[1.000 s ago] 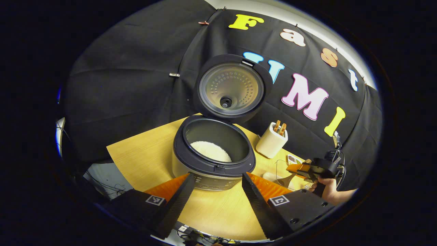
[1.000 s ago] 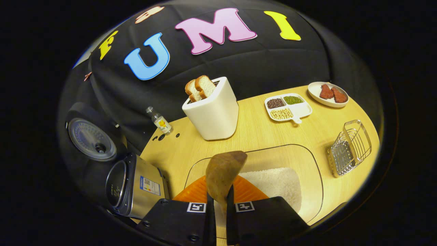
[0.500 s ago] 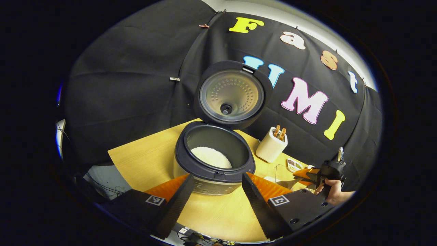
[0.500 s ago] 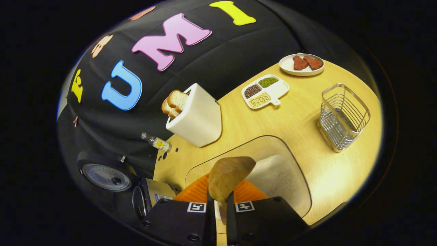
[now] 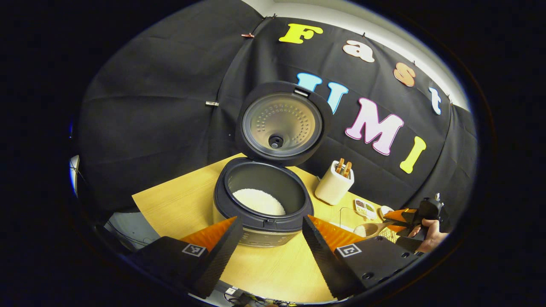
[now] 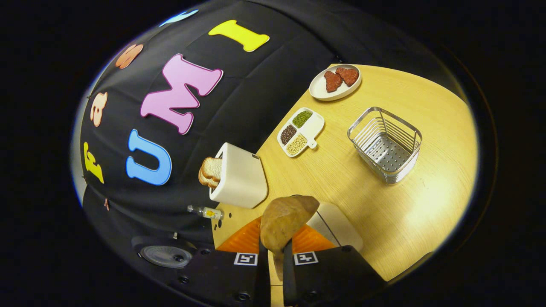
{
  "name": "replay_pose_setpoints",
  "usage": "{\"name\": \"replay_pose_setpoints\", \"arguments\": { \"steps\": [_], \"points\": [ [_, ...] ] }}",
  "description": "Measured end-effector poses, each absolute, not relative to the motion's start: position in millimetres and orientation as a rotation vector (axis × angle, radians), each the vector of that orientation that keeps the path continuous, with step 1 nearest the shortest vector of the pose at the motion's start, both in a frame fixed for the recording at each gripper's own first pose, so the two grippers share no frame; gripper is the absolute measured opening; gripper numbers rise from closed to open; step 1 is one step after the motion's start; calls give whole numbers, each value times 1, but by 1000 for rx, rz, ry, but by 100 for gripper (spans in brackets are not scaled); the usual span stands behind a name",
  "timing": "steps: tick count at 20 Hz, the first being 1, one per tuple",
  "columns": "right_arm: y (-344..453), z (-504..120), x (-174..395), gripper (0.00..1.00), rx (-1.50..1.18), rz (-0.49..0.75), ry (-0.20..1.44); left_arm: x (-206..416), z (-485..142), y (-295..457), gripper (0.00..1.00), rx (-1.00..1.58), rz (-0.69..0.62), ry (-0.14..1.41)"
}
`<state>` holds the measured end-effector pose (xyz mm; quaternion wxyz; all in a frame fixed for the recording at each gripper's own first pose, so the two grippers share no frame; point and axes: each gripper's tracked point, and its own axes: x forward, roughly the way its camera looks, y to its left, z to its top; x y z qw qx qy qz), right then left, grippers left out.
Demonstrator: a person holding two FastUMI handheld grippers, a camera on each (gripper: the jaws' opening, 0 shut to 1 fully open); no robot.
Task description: Close the left gripper, press the button to open the rice cooker; take a wooden spoon from the chopstick holder with the right hand, scoop a spoonful of rice and pour it into the rice cooker, then put the wooden spoon back into the chopstick holder.
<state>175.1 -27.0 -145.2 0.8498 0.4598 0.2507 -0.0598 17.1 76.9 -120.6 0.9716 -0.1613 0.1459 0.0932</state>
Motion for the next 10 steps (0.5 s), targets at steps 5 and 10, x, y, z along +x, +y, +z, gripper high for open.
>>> {"name": "replay_pose_setpoints", "arguments": {
  "steps": [5,10],
  "points": [
    [-6,-110,177,16,1055,-87,488,15,-115,88,95,-323,180,276],
    [60,-71,175,16,1076,30,483,11,-113,108,92,-329,189,260]
  ]
}}
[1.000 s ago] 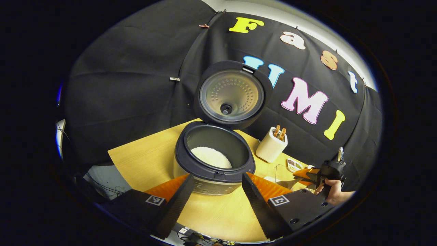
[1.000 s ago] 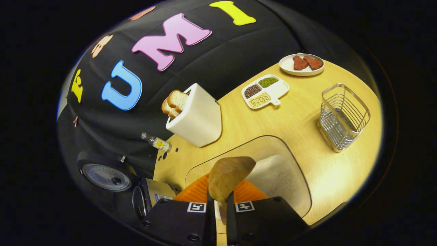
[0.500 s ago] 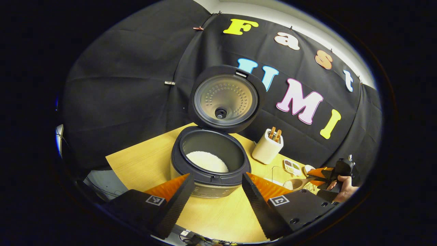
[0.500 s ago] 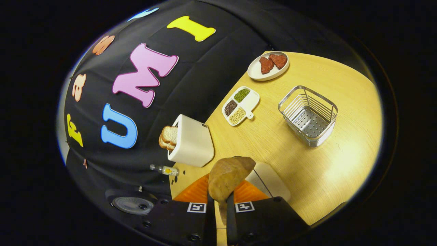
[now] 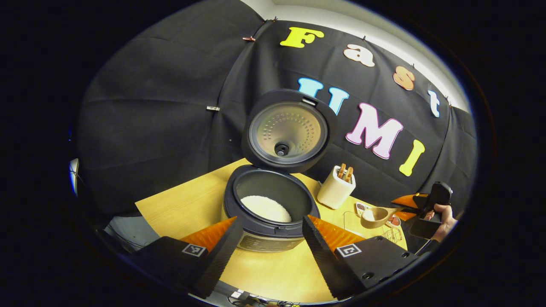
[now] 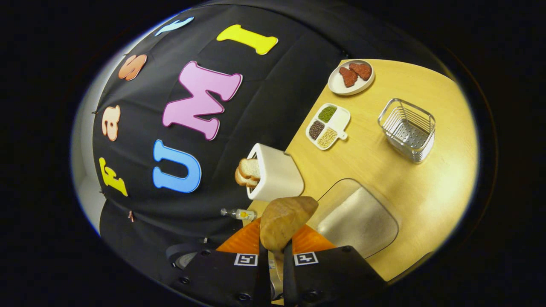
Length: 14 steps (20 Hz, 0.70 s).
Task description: Close the left gripper, press the button to open the rice cooker; take a wooden spoon from the chopstick holder with the right hand, scoop a spoonful of rice and pour it into the rice cooker, then put the wooden spoon back into the chopstick holder.
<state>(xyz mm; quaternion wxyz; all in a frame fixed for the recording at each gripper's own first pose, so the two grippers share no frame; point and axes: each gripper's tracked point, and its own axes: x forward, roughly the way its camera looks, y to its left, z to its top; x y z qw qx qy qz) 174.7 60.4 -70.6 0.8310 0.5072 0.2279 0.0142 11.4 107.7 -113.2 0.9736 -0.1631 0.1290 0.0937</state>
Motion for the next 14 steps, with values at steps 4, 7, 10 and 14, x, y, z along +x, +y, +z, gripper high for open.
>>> {"name": "replay_pose_setpoints", "arguments": {
  "steps": [4,7,10,14],
  "points": [
    [126,-52,171,16,1132,132,523,6,-115,126,95,-346,206,254],
    [169,-52,173,16,1130,180,560,4,-115,143,92,-363,224,245],
    [209,-46,174,16,1117,228,577,-2,-117,162,95,-399,251,240],
    [255,-37,180,16,986,291,549,-8,-121,186,92,-397,284,244]
  ]
}}
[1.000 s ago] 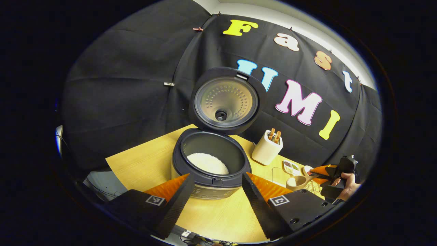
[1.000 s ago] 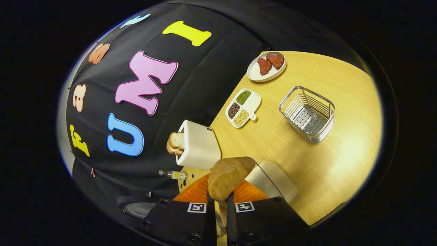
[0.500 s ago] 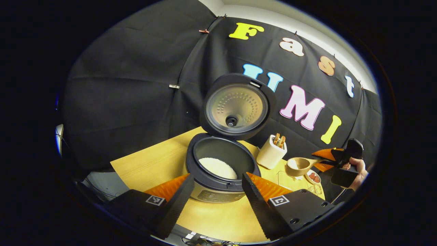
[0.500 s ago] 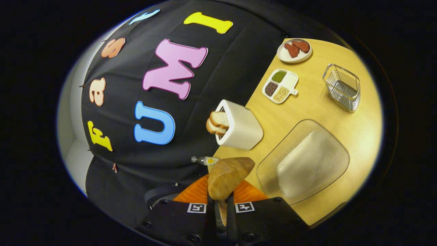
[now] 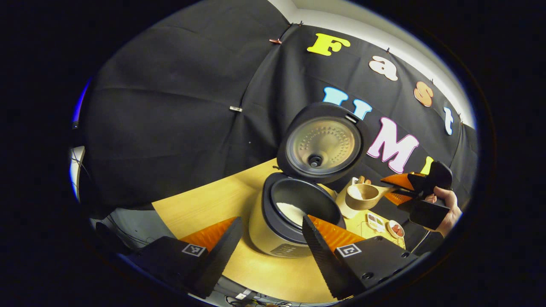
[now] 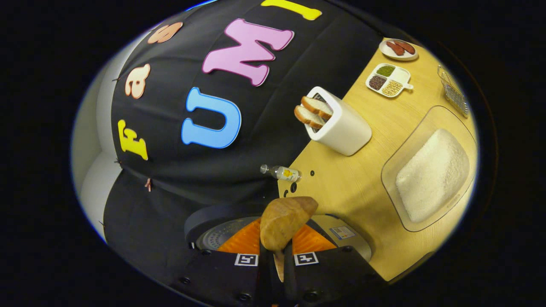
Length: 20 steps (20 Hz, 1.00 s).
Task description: Close the left gripper, press the button to open the rice cooker; take a wooden spoon from the chopstick holder with the right hand, scoop a spoonful of rice and pour it into the rice cooker, then put the wooden spoon back into the chopstick holder.
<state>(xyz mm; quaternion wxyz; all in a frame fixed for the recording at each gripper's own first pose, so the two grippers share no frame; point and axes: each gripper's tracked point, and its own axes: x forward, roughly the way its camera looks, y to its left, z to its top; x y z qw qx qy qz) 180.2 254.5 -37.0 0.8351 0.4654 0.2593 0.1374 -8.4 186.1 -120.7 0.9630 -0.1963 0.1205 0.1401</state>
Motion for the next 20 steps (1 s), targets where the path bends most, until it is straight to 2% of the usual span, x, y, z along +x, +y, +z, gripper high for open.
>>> {"name": "replay_pose_setpoints", "arguments": {
  "steps": [1,13,20],
  "points": [
    [266,-34,183,16,951,308,536,-10,-122,192,95,-396,293,247],
    [358,-46,169,16,263,564,328,-13,-110,227,95,-425,331,219],
    [389,-58,144,16,77,690,268,-13,-106,229,95,-414,332,220]
  ]
}}
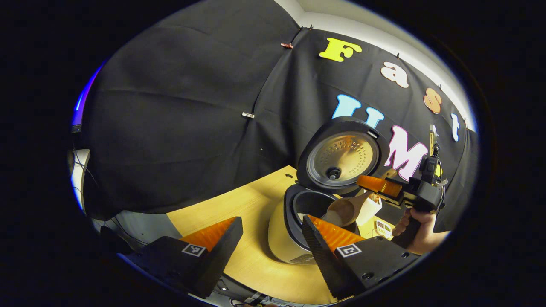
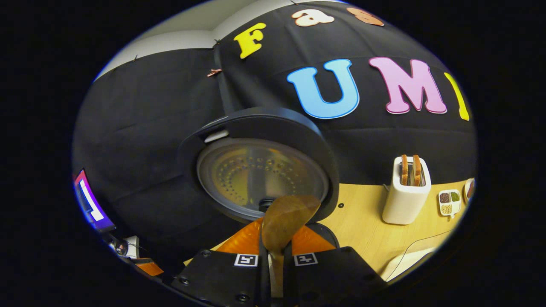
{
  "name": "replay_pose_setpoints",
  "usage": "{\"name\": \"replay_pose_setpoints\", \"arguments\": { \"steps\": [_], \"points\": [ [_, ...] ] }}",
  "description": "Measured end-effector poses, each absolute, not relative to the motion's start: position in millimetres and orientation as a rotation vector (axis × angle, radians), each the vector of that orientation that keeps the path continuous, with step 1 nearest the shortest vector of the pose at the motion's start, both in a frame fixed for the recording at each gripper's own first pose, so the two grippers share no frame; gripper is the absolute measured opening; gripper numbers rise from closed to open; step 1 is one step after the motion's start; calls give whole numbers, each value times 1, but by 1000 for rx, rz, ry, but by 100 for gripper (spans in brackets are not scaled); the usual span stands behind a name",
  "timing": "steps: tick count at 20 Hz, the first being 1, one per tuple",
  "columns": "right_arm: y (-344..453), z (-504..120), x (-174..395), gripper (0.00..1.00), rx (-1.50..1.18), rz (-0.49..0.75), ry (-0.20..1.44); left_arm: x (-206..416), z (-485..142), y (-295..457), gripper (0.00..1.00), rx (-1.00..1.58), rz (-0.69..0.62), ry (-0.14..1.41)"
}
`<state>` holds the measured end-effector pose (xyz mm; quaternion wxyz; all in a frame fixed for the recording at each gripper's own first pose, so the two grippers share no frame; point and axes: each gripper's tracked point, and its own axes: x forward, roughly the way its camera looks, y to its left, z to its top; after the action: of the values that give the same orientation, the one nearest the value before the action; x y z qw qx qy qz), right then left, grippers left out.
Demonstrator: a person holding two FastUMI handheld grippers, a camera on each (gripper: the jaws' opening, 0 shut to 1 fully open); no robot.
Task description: Close the left gripper, press the button to open the rice cooker; take a wooden spoon from the chopstick holder with the right hand, scoop a spoonful of rice and pour it into the rice cooker, then put the wooden spoon back into the chopstick holder.
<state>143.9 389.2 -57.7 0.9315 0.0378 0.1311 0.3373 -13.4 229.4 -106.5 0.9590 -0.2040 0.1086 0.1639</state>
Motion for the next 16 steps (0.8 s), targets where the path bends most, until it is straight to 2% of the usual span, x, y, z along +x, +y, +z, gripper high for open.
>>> {"name": "replay_pose_setpoints", "arguments": {
  "steps": [12,16],
  "points": [
    [426,-90,81,16,-347,983,136,-11,-104,226,95,-397,331,214],
    [428,-95,71,16,-386,1006,121,-12,-103,225,95,-379,334,214]
  ]
}}
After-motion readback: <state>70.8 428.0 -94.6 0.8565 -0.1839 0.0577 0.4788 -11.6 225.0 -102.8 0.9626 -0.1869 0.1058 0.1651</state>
